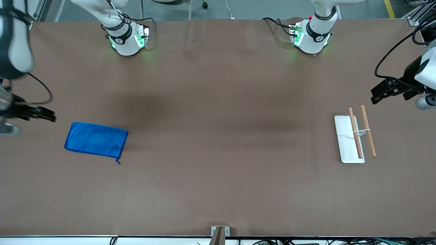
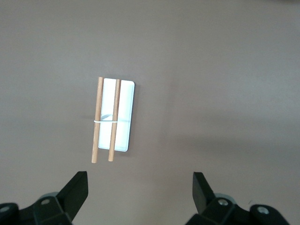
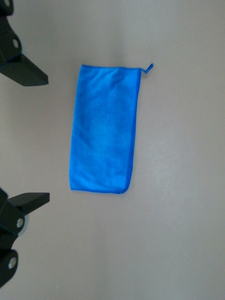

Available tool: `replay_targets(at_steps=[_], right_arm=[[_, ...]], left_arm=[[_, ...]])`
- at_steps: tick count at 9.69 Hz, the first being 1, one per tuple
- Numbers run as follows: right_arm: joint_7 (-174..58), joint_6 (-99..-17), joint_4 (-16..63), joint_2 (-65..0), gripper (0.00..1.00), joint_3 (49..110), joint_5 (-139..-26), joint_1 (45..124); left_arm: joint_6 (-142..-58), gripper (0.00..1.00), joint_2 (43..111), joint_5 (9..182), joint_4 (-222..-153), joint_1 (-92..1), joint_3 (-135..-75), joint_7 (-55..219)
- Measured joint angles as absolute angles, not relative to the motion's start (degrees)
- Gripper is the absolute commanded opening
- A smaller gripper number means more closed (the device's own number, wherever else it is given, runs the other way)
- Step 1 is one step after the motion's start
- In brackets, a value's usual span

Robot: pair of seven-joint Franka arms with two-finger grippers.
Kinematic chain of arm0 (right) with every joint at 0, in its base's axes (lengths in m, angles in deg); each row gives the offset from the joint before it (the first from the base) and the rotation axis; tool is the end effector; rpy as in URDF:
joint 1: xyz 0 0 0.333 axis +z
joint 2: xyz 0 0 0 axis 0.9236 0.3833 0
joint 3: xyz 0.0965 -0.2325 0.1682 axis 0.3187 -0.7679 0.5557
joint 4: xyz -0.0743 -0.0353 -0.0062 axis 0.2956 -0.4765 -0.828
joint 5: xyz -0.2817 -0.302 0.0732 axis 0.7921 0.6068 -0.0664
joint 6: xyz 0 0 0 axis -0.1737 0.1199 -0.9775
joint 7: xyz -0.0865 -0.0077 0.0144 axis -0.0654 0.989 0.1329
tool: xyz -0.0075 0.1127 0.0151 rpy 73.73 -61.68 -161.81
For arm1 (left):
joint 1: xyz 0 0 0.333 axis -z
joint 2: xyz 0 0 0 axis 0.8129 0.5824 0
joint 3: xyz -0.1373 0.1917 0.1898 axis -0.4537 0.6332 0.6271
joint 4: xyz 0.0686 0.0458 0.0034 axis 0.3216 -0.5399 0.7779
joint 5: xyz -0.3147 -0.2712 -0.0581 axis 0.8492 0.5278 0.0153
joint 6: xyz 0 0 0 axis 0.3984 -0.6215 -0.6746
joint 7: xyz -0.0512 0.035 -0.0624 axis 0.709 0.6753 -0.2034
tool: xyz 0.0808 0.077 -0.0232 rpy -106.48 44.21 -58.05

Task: Right arm passes towel to left arm to hang
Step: 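Move the right gripper toward the blue towel, then lower the right gripper onto the blue towel edge and grasp it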

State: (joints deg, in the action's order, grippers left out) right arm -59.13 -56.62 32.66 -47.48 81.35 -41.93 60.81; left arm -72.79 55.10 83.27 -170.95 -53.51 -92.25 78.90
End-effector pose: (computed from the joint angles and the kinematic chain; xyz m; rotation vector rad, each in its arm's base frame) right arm 0.6037 -0.1109 0.3890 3.0818 -0.0684 -0.0924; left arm 0.6006 -0.0564 0.6219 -3.0961 -0.0859 -0.0833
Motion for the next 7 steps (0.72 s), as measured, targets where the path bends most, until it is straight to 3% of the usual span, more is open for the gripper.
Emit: replay_targets(at_steps=[3, 7], right_arm=[[-59.32, -69.06, 40.71, -40.62, 1.0, 81.27, -41.93, 60.71], [-59.38, -84.16, 43.02, -29.92, 0.98, 81.1, -41.93, 59.99]], left_arm=[[-72.54, 0.99, 53.57, 84.88, -171.82, -54.4, -92.1, 83.48], [-72.62, 1.0, 53.68, 85.04, -172.01, -54.5, -92.24, 83.63]])
